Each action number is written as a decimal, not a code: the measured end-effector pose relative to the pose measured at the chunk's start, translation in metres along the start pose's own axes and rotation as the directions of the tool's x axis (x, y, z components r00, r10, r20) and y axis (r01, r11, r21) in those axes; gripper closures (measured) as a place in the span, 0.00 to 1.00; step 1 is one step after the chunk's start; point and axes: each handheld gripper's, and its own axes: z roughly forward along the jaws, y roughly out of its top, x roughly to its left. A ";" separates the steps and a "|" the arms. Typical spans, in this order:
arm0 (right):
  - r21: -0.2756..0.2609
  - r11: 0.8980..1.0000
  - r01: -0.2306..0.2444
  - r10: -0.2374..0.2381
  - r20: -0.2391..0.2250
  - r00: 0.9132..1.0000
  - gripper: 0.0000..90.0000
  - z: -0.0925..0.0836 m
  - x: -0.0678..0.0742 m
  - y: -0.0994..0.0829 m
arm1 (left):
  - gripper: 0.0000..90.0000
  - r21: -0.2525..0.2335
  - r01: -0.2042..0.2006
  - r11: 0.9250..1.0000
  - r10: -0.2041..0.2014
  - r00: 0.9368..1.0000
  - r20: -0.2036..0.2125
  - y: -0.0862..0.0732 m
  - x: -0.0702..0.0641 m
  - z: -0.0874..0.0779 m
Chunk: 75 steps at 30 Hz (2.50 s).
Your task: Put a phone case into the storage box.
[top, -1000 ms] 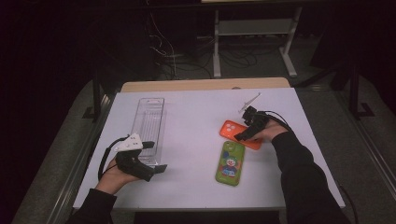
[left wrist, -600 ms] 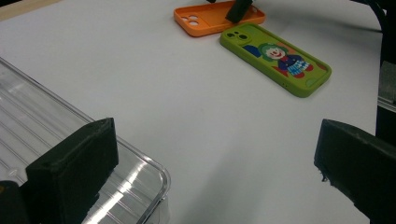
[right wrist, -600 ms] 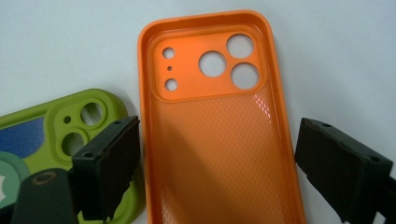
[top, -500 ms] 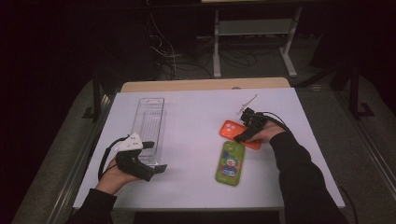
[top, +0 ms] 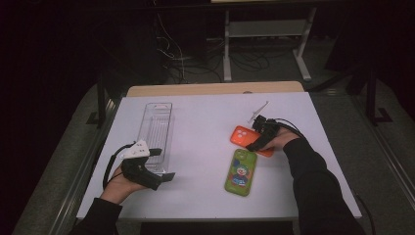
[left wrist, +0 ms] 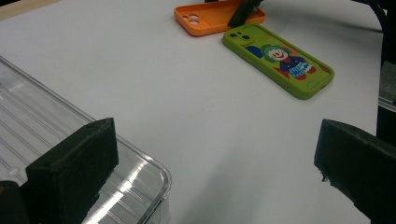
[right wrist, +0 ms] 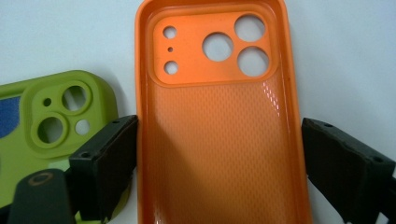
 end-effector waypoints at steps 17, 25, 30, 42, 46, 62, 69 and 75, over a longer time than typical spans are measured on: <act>0.020 0.999 0.040 -0.040 0.018 0.999 0.15 0.002 0.002 0.002 | 0.00 -0.004 0.002 1.000 -0.002 1.000 -0.001 0.000 -0.001 0.001; 0.035 0.999 0.022 -0.022 0.008 1.000 0.17 0.001 0.002 0.004 | 0.00 0.001 -0.001 1.000 0.001 1.000 -0.001 0.000 0.000 0.000; 0.028 0.999 -0.020 0.021 -0.009 1.000 0.17 -0.001 -0.003 0.004 | 0.00 -0.001 -0.002 1.000 0.002 1.000 -0.002 0.000 0.000 0.000; -0.013 0.999 -0.034 0.034 -0.002 0.999 0.17 -0.029 -0.008 0.011 | 0.00 -0.017 0.004 1.000 -0.004 1.000 0.014 0.008 0.003 -0.003; -0.035 0.999 -0.032 0.031 -0.015 0.999 0.17 -0.039 -0.006 0.012 | 0.00 -0.014 0.003 1.000 -0.002 1.000 0.030 0.017 0.004 -0.002; -0.017 0.999 -0.032 0.031 -0.054 0.998 0.17 -0.057 0.014 0.015 | 0.00 0.001 -0.059 0.998 0.059 0.993 0.106 0.064 0.010 0.027; -0.014 1.000 0.021 -0.022 -0.048 0.999 0.17 -0.060 0.031 0.015 | 0.00 0.009 -0.101 0.995 0.098 0.985 0.142 0.080 0.010 0.048; -0.036 0.998 0.058 -0.060 -0.061 0.996 0.17 -0.063 0.037 0.016 | 0.00 0.010 -0.121 0.993 0.118 0.980 0.158 0.094 0.011 0.062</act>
